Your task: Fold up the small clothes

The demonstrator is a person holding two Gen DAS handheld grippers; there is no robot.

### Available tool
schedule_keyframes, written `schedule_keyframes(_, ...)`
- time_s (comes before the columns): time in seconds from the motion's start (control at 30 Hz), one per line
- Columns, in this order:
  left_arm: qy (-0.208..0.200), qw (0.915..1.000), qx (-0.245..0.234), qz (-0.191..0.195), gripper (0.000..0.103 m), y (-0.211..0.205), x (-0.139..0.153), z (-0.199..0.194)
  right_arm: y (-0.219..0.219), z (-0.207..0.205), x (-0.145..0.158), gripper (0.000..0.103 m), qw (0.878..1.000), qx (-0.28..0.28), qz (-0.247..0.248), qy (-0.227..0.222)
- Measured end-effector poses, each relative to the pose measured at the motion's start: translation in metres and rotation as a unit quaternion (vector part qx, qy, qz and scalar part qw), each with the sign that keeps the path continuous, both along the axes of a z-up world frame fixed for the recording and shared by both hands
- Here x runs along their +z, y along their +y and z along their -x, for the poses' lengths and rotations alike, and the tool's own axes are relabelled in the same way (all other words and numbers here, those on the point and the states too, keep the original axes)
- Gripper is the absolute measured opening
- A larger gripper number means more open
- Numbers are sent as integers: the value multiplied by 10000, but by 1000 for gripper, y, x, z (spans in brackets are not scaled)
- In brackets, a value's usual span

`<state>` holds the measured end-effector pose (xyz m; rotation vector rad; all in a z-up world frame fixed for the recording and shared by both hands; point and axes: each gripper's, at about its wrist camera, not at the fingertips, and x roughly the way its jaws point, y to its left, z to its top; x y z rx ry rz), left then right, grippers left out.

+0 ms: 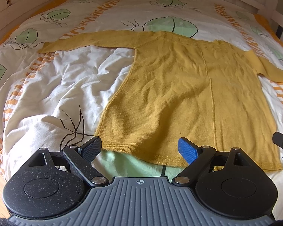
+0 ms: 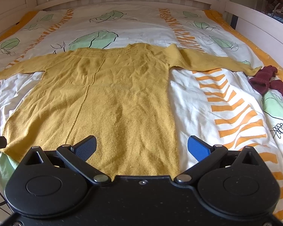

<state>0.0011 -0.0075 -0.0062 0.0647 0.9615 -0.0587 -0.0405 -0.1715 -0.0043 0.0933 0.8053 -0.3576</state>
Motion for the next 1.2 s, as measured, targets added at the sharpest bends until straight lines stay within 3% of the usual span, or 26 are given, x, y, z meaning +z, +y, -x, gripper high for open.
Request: schedule_keyframes(1.2,26,10000,-16,-11,88,-5,0,-3,2,-4,0,102,10000,80,-44,16)
